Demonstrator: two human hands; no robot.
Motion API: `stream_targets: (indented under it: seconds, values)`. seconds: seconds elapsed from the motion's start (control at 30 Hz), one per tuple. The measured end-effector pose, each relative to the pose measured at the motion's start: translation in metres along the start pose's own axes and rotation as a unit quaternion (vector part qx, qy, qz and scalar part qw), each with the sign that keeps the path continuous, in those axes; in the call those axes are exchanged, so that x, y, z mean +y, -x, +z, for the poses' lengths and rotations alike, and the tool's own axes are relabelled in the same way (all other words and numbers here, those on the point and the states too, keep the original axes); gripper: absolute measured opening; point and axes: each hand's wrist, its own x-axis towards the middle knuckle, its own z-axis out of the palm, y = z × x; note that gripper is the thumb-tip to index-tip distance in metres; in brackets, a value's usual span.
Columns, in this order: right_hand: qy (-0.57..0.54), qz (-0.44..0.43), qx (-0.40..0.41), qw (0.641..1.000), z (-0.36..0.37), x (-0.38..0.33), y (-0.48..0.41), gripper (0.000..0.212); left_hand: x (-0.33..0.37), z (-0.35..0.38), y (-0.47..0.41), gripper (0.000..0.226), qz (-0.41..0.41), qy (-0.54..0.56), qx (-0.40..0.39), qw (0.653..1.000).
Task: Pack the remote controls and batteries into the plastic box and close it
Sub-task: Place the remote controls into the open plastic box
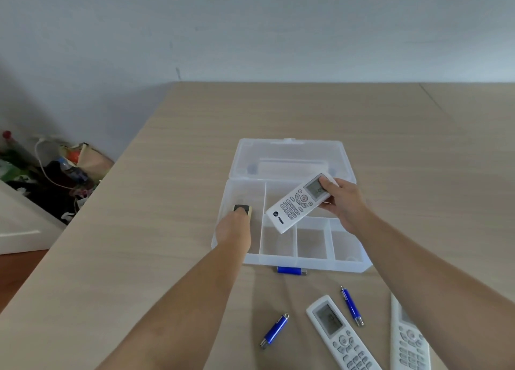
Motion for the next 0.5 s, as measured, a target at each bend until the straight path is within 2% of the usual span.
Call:
stream_targets:
  seconds: [0.13,0.27,0.33,0.37,0.4,0.47,0.5]
  values:
    - [-0.048,0.017,0.06,0.997,-0.007,-0.006,-0.006,0.018,-0.001,-0.013,0.0,0.045,-0.001,0.025,0.003,1.0]
    - [-0.016,0.056,0.131,0.99,-0.013,-0.005,-0.021,0.017,0.01,-0.039,-0.003,0.02,-0.014,0.106,0.023,0.994]
    - [0.036,0.076,0.146,0.986,-0.011,-0.001,-0.027,0.026,0.02,-0.043,-0.002,0.01,-0.019,0.158,-0.034,0.987]
    - [0.053,0.08,0.152,0.984,-0.009,0.0,-0.029,0.022,0.026,-0.042,-0.002,0.013,-0.016,0.17,-0.075,0.982]
    - [0.064,0.087,0.155,0.982,-0.006,0.001,-0.029,0.016,0.032,-0.039,0.0,0.016,-0.006,0.17,-0.108,0.979]
    - [0.065,0.113,0.155,0.979,0.0,0.004,-0.028,0.013,0.041,-0.033,0.006,0.006,0.007,0.132,-0.139,0.981]
    - [0.07,0.128,0.154,0.977,0.001,0.007,-0.03,0.017,0.044,-0.028,0.007,0.017,0.008,0.116,-0.136,0.984]
